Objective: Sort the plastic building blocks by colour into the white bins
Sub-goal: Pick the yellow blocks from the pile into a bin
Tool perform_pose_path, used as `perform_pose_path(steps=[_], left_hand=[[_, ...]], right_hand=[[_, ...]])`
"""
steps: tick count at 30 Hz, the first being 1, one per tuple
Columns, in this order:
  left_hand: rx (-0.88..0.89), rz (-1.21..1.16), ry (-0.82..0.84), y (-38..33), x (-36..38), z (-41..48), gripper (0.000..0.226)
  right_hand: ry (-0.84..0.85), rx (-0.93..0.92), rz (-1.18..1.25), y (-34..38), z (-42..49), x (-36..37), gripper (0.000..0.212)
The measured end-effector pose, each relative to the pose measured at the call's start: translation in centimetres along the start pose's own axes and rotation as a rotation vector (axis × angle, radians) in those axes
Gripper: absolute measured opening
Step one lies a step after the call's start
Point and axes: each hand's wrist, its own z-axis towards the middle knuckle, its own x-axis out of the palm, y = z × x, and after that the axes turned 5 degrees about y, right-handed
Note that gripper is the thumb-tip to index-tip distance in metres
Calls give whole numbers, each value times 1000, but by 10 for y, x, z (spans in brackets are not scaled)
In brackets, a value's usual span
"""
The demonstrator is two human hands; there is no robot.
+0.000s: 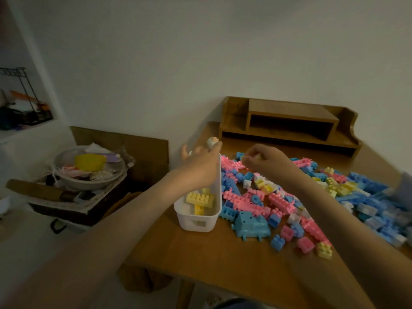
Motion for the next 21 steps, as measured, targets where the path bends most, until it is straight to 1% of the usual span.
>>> perform_pose_path(steps=[2, 4, 6, 8, 10, 11, 13, 14, 16, 18, 20, 21], left_hand=[[-95, 82, -76, 4, -9, -2, 62], [-158, 96, -93, 10, -17, -2, 63], [-210, 64, -92, 18, -24, -3, 61], [-220, -22, -106, 27, -33, -5, 55], [-178, -141, -125, 31, -43, -7, 55], [-156, -162, -125, 31, -47, -6, 54], [-126, -145, -100, 24, -48, -6, 50], [-109, -134, -83, 18, -46, -5, 47], [-37, -150, -80, 8, -39, 1, 42], [65, -247, -121, -5, -32, 10, 38], [143, -310, -157, -22, -27, 22, 35], [180, -298, -144, -30, -23, 29, 34]], right_hand=[[47, -58, 265, 29, -6, 7, 16], [121, -64, 337, 50, -8, 17, 19], [209, -32, 354, 63, -5, 31, 21], [264, 42, 387, 69, -1, 42, 26], [309, 92, 392, 73, 3, 49, 34], [347, 109, 360, 72, 6, 52, 40], [410, 109, 269, 65, 11, 55, 49], [416, 85, 252, 60, 11, 53, 47], [371, -6, 238, 46, 10, 43, 38], [260, -57, 221, 26, 9, 26, 32], [129, -13, 134, -6, 14, 8, 34], [63, 31, 23, -24, 17, -2, 37]])
